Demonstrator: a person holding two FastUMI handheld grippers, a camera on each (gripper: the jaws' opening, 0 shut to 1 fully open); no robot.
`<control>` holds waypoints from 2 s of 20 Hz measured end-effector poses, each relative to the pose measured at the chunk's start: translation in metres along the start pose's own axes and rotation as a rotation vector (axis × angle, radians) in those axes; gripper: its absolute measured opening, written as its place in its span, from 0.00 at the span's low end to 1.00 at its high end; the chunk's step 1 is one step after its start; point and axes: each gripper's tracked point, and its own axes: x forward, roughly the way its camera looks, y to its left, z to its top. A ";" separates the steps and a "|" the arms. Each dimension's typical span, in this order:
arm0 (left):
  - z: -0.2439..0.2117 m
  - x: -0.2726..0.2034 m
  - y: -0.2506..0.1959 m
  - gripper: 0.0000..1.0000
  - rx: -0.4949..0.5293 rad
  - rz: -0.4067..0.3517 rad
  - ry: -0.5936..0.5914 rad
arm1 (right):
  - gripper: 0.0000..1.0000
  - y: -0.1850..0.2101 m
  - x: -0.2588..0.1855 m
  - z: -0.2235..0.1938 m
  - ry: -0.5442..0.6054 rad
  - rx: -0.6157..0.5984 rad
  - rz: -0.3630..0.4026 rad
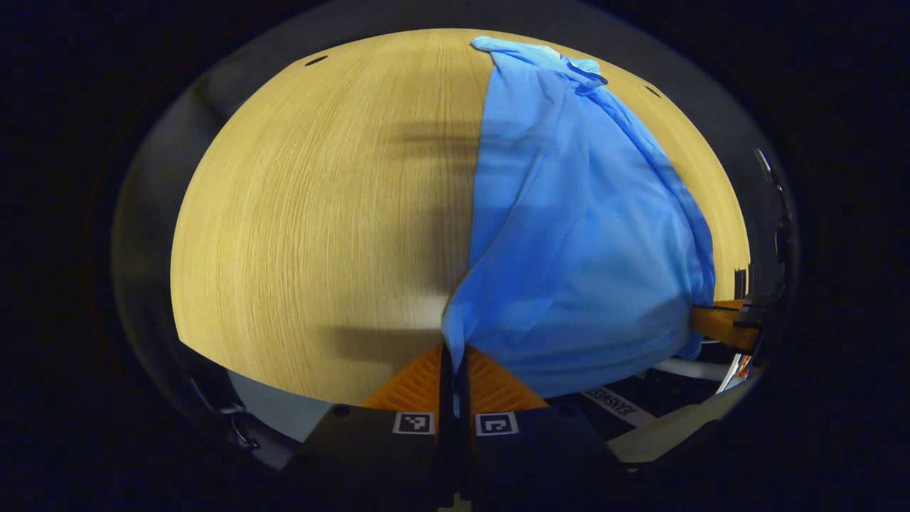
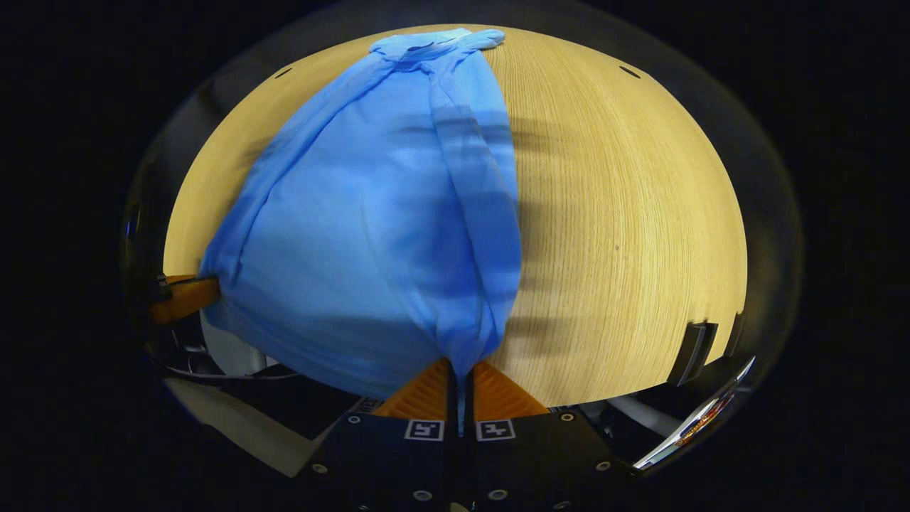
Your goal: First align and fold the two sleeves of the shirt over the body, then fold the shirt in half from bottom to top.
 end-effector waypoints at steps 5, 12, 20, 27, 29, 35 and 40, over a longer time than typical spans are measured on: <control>0.018 -0.010 -0.006 0.07 -0.042 -0.051 -0.006 | 0.01 -0.009 -0.019 0.030 -0.055 0.034 0.014; 0.105 -0.037 -0.014 0.07 -0.018 -0.079 -0.145 | 0.01 -0.029 -0.050 0.105 -0.187 0.006 -0.006; 0.233 -0.058 -0.014 0.07 -0.033 -0.108 -0.291 | 0.01 -0.049 -0.080 0.230 -0.367 -0.007 -0.039; 0.341 -0.074 -0.004 0.07 0.031 -0.071 -0.388 | 0.01 -0.056 -0.117 0.343 -0.504 -0.039 -0.060; 0.376 -0.080 -0.001 0.07 0.032 -0.067 -0.421 | 0.01 -0.063 -0.115 0.378 -0.524 -0.027 -0.065; 0.455 -0.050 0.006 0.07 0.030 -0.043 -0.433 | 0.01 -0.071 -0.069 0.439 -0.492 0.051 -0.027; 0.480 -0.002 0.014 0.07 0.051 0.005 -0.419 | 0.02 -0.075 -0.017 0.462 -0.448 0.103 -0.005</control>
